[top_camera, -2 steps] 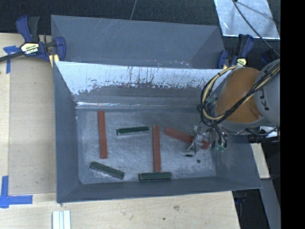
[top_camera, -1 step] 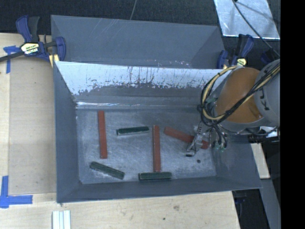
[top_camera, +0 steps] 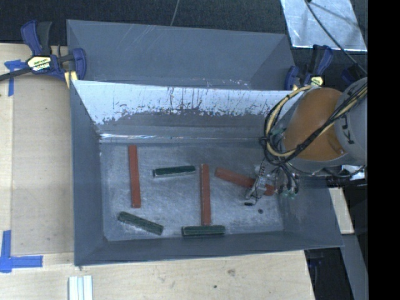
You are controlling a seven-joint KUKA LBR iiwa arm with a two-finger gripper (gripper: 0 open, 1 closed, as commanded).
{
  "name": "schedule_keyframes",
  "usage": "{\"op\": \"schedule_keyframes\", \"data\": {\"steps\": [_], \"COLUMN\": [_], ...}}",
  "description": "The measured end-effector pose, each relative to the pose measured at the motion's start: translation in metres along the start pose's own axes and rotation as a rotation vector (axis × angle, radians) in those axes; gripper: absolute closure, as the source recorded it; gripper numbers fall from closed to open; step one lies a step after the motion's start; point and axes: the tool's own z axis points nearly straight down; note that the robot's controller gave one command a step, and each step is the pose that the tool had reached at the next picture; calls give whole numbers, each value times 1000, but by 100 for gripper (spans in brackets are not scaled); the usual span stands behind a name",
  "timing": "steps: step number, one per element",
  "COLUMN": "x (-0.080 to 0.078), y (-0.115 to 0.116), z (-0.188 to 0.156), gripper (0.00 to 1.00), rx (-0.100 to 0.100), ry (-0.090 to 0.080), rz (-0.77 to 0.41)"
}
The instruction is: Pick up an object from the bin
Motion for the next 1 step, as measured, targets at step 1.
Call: {"op": "schedule_keyframes", "data": {"steps": [1], "x": [1], "y": [0], "z": [-11], "gripper": [100], "rx": [0], "ry": [3], "rz": [0]}}
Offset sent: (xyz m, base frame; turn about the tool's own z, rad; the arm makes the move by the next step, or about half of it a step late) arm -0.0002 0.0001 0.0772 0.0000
